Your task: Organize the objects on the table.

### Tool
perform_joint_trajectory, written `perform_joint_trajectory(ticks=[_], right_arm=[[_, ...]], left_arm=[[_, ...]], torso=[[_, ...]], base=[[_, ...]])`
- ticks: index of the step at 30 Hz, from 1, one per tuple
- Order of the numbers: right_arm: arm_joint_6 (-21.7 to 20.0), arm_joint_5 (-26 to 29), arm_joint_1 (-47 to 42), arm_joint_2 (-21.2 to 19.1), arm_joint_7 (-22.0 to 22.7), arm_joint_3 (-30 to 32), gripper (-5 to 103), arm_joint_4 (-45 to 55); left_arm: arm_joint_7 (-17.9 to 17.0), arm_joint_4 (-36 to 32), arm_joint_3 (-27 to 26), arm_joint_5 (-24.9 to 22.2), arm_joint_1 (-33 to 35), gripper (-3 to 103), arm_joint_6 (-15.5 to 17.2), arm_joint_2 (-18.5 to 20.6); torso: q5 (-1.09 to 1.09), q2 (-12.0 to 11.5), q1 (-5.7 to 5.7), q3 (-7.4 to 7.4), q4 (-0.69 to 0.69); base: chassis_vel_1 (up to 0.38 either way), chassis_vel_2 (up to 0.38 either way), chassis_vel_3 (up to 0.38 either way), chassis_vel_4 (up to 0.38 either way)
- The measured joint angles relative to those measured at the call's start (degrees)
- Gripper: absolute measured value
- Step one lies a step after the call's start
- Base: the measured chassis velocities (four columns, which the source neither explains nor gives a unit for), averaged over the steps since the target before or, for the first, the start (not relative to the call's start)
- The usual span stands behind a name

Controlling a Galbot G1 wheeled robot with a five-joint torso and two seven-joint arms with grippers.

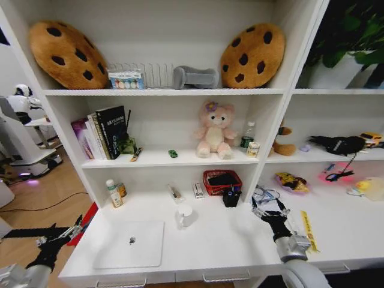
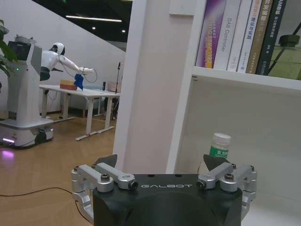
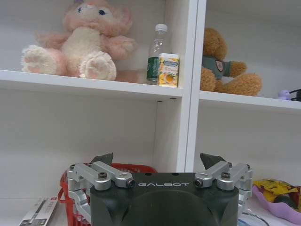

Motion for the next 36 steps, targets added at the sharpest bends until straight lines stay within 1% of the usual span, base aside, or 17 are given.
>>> perform_joint_trajectory(ticks=[3,5,7,8,10,11,36], right_arm=[[0.0,0.0,0.0,0.0,0.0,0.0,100,0.0],[0.0,0.0,0.0,0.0,0.0,0.0,100,0.0],[0.0,0.0,0.0,0.0,0.0,0.0,100,0.0],[0.0,0.0,0.0,0.0,0.0,0.0,100,0.0],[0.0,0.0,0.0,0.0,0.0,0.0,100,0.0],[0.0,0.0,0.0,0.0,0.0,0.0,100,0.0],[0.0,0.0,0.0,0.0,0.0,0.0,100,0.0]], left_arm=[[0.0,0.0,0.0,0.0,0.0,100,0.0,0.0],[0.0,0.0,0.0,0.0,0.0,100,0.0,0.0],[0.0,0.0,0.0,0.0,0.0,100,0.0,0.0],[0.0,0.0,0.0,0.0,0.0,100,0.0,0.0],[0.0,0.0,0.0,0.0,0.0,100,0.0,0.0],[0.0,0.0,0.0,0.0,0.0,100,0.0,0.0],[0.0,0.0,0.0,0.0,0.0,100,0.0,0.0]], torso=[[-0.08,0.0,0.01,0.0,0.0],[-0.02,0.0,0.0,0.0,0.0],[-0.03,0.0,0.0,0.0,0.0],[-0.1,0.0,0.0,0.0,0.0],[-0.08,0.0,0.0,-0.01,0.0],[-0.03,0.0,0.0,0.0,0.0],[-0.05,0.0,0.01,0.0,0.0]], base=[[0.118,0.112,-0.111,-0.088],[0.083,0.059,-0.088,-0.081],[0.091,0.054,-0.093,-0.078],[0.045,0.006,-0.042,-0.051],[0.023,0.003,-0.021,-0.025],[0.0,0.0,0.0,0.0],[0.0,0.0,0.0,0.0]])
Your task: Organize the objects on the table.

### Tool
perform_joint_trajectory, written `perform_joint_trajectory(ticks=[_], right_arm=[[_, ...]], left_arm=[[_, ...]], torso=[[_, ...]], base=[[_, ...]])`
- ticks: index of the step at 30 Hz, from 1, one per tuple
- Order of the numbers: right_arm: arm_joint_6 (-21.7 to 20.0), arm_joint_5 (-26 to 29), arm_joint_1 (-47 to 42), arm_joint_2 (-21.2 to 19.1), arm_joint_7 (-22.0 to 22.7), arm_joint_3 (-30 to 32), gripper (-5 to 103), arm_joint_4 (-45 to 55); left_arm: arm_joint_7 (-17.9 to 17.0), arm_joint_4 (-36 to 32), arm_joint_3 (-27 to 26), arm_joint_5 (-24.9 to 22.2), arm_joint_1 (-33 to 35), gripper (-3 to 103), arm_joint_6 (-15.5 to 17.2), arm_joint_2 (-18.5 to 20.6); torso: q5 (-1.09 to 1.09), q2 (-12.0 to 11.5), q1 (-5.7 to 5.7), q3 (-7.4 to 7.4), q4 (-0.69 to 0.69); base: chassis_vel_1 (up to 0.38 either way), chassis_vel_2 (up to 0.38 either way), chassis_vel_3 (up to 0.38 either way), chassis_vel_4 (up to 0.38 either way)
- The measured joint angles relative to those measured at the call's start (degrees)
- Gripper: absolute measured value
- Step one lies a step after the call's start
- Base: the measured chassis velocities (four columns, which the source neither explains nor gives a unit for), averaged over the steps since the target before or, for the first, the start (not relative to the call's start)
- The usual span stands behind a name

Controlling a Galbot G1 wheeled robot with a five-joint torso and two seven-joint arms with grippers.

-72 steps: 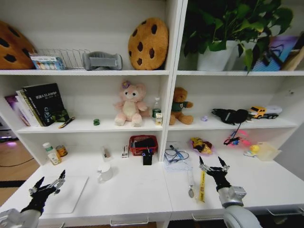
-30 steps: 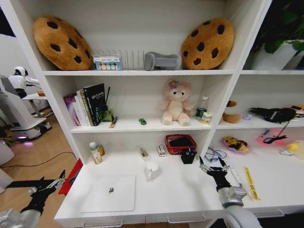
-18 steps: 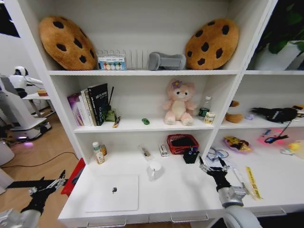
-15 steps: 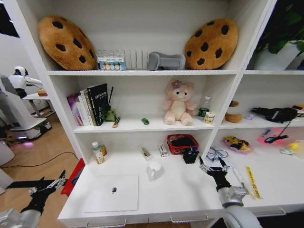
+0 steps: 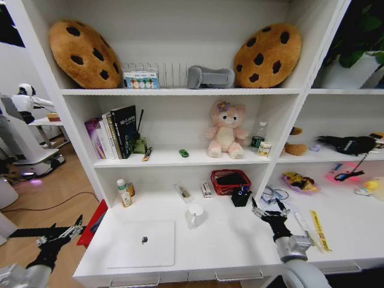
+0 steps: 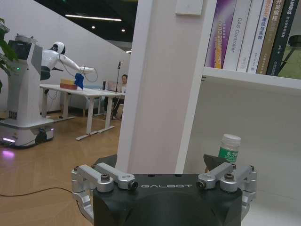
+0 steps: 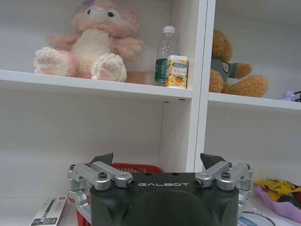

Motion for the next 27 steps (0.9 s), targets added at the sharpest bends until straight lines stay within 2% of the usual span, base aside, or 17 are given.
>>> perform_joint_trajectory(ticks=[13,23,24,27], right_arm=[[0.0,0.0,0.0,0.0,0.0,0.0,100,0.0],[0.0,0.0,0.0,0.0,0.0,0.0,100,0.0],[0.0,0.0,0.0,0.0,0.0,0.0,100,0.0],[0.0,0.0,0.0,0.0,0.0,0.0,100,0.0]], left_arm=[[0.0,0.0,0.0,0.0,0.0,100,0.0,0.0],[0.0,0.0,0.0,0.0,0.0,100,0.0,0.0],[0.0,0.0,0.0,0.0,0.0,100,0.0,0.0],[0.0,0.0,0.0,0.0,0.0,100,0.0,0.0]], torso=[[-0.02,0.0,-0.01,-0.01,0.0],[0.04,0.0,-0.03,-0.01,0.0],[-0.04,0.0,-0.02,-0.01,0.0],[0.02,0.0,-0.01,0.0,0.0]], base=[[0.126,-0.123,-0.116,0.128],[0.258,-0.261,-0.25,0.258],[0.256,-0.277,-0.249,0.28],[0.25,-0.267,-0.248,0.25]])
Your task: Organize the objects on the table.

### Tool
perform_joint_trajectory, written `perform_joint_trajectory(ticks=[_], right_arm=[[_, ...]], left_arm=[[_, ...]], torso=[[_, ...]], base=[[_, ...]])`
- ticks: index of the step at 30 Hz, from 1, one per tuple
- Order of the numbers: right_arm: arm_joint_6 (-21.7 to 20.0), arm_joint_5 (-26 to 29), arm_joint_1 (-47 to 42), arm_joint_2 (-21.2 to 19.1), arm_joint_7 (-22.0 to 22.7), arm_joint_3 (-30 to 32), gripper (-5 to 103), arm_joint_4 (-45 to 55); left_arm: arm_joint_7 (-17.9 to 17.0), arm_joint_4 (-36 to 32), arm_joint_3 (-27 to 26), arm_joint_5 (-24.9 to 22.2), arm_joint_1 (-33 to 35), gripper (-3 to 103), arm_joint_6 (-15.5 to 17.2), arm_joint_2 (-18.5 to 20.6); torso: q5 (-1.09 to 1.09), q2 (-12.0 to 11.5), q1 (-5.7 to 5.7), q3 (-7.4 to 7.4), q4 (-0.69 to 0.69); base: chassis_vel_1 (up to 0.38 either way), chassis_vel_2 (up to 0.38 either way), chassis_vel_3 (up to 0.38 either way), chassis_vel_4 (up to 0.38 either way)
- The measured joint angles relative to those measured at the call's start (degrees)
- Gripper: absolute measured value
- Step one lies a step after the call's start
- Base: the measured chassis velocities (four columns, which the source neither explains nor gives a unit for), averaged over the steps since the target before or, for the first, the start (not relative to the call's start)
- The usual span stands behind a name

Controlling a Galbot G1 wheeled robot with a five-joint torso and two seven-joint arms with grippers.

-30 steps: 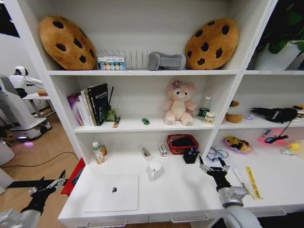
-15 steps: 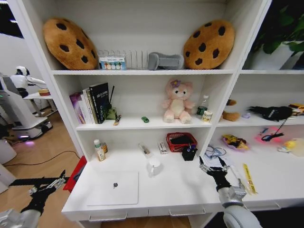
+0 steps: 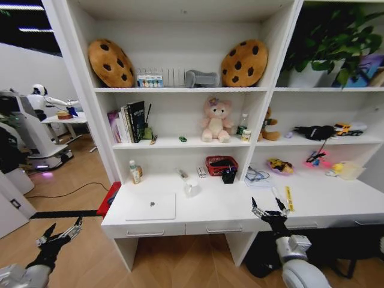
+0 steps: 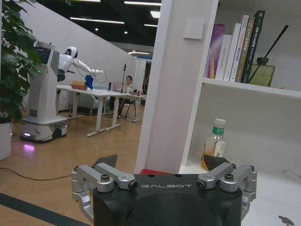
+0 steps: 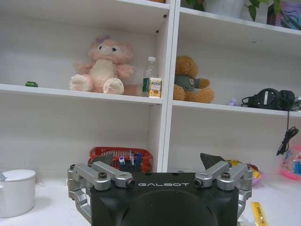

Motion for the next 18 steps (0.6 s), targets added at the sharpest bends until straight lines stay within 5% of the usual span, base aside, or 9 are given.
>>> perform_joint_trajectory(ticks=[18], right_arm=[[0.0,0.0,0.0,0.0,0.0,0.0,100,0.0]], left_arm=[[0.0,0.0,0.0,0.0,0.0,100,0.0,0.0]], torso=[[-0.03,0.0,0.02,0.0,0.0]], base=[[0.236,-0.234,-0.241,0.235]])
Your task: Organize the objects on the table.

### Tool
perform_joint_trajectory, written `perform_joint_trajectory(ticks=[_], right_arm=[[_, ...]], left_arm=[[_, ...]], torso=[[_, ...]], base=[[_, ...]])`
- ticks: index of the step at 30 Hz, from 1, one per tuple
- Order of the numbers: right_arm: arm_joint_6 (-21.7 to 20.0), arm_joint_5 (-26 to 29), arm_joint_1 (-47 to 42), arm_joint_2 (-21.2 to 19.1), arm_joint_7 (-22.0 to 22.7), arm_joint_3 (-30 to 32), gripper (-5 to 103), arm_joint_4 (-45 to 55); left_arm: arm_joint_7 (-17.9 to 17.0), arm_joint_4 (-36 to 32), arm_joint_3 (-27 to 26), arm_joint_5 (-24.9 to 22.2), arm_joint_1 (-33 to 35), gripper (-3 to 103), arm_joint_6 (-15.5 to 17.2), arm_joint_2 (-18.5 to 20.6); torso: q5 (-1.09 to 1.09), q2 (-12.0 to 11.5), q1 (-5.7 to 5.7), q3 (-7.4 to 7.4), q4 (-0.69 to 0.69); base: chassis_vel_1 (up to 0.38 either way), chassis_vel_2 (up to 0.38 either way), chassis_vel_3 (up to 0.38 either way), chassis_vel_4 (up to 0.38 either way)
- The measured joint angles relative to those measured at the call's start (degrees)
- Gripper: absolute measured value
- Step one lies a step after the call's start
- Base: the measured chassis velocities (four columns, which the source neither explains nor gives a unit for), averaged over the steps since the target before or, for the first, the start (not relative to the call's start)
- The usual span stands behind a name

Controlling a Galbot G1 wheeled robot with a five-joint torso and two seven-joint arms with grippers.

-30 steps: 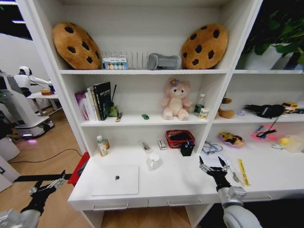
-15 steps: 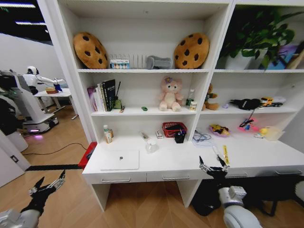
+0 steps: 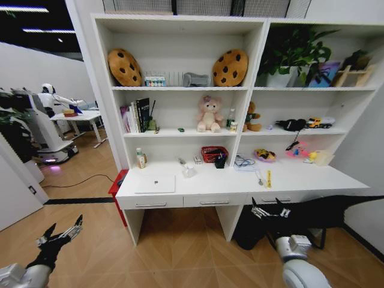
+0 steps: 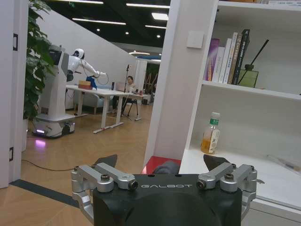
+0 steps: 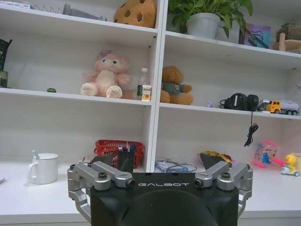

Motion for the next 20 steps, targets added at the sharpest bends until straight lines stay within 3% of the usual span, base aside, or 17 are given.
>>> perform_joint_trajectory(ticks=[9,20], right_arm=[[0.0,0.0,0.0,0.0,0.0,0.0,100,0.0],[0.0,0.0,0.0,0.0,0.0,0.0,100,0.0]], left_arm=[[0.0,0.0,0.0,0.0,0.0,100,0.0,0.0],[0.0,0.0,0.0,0.0,0.0,100,0.0,0.0]], torso=[[0.02,0.0,-0.06,-0.02,0.0],[0.01,0.0,0.03,0.01,0.0]], base=[[0.153,-0.158,-0.161,0.168],[-0.029,0.026,0.04,-0.012]])
